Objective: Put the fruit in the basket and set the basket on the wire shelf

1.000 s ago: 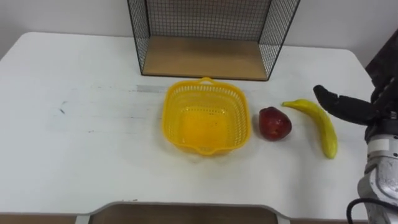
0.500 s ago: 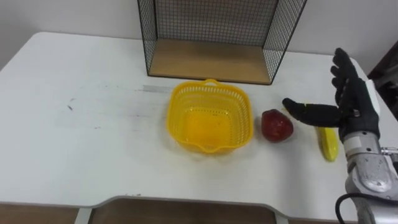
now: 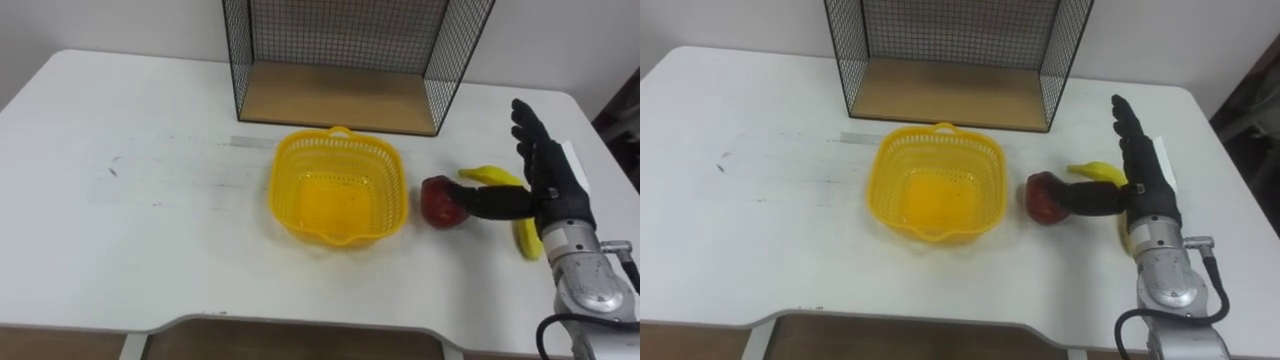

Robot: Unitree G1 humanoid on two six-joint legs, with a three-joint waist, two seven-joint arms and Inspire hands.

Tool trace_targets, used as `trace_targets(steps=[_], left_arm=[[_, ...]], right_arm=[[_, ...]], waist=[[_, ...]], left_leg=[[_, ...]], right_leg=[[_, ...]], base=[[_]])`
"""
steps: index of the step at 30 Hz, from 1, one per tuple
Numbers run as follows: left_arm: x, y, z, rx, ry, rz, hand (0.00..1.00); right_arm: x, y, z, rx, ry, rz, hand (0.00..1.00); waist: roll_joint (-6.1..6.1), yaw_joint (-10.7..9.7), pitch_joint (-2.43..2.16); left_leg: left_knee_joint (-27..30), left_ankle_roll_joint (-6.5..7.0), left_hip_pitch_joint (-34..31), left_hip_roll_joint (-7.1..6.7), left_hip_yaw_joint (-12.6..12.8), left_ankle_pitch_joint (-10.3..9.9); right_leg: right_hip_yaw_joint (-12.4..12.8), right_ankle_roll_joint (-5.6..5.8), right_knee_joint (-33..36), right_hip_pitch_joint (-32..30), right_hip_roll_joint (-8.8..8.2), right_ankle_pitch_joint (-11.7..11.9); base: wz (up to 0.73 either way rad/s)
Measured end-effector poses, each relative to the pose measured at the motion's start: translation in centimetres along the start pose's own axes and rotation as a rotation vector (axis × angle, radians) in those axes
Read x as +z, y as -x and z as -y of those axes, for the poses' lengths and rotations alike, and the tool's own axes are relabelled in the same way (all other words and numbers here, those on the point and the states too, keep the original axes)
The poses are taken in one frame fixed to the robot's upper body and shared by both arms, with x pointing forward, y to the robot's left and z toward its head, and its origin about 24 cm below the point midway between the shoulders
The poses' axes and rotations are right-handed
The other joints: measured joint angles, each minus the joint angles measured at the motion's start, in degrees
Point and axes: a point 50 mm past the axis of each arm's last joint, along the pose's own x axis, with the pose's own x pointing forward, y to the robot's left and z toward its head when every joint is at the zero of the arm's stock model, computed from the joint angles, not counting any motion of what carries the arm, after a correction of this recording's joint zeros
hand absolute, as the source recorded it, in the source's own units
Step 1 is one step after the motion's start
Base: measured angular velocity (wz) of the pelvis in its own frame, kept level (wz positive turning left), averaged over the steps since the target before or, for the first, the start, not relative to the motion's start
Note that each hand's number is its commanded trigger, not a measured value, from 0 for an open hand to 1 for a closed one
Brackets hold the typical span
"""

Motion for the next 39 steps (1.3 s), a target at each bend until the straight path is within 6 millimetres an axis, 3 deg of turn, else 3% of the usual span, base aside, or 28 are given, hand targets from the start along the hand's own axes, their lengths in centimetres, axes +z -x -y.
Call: trace_targets(steps=[8,15,33,39], left_arm=[[-0.1,0.0,0.2,-0.013,-0.002,-0.005,0.00],[0.1,-0.1,0.2,-0.029,-0.001,0.000,0.00],[0.7,-0.2,0.1,-0.028,-0.001,0.012,0.00],[0.3,-0.1,0.2,-0.038,-0.001,-0.003,0.00]], right_arm=[[-1.5,0.0,-0.8,0.074,0.008,-0.069,0.00],[-1.6,-0.1,-0.9,0.094,0.018,-0.075,0.00],[-2.1,-0.2,-1.1,0.127,0.011,-0.101,0.00],[-4.2,-0.3,-0.9,0.109,-0.045,-0.214,0.00]], waist=[[-0.24,0.02,0.05],[-0.69,0.84,-0.15],[-0.72,1.31,0.10],[-1.06,1.28,-0.01]], left_leg=[[0.81,-0.01,-0.80,0.00,-0.66,-0.01],[1.00,-0.01,-1.43,0.00,-0.79,-0.01],[1.42,-0.02,-2.62,-0.03,-1.91,-0.02],[1.65,-0.02,-2.56,-0.04,-1.87,-0.01]], right_leg=[[-0.74,-0.04,0.09,-0.24,0.03,0.06],[-0.90,-0.07,0.01,-0.80,0.03,0.07],[-2.25,-0.15,-0.11,-0.97,0.04,0.21],[-2.26,-0.15,-0.23,-1.07,0.03,0.21]], base=[[0.05],[0.01],[0.03],[0.00]])
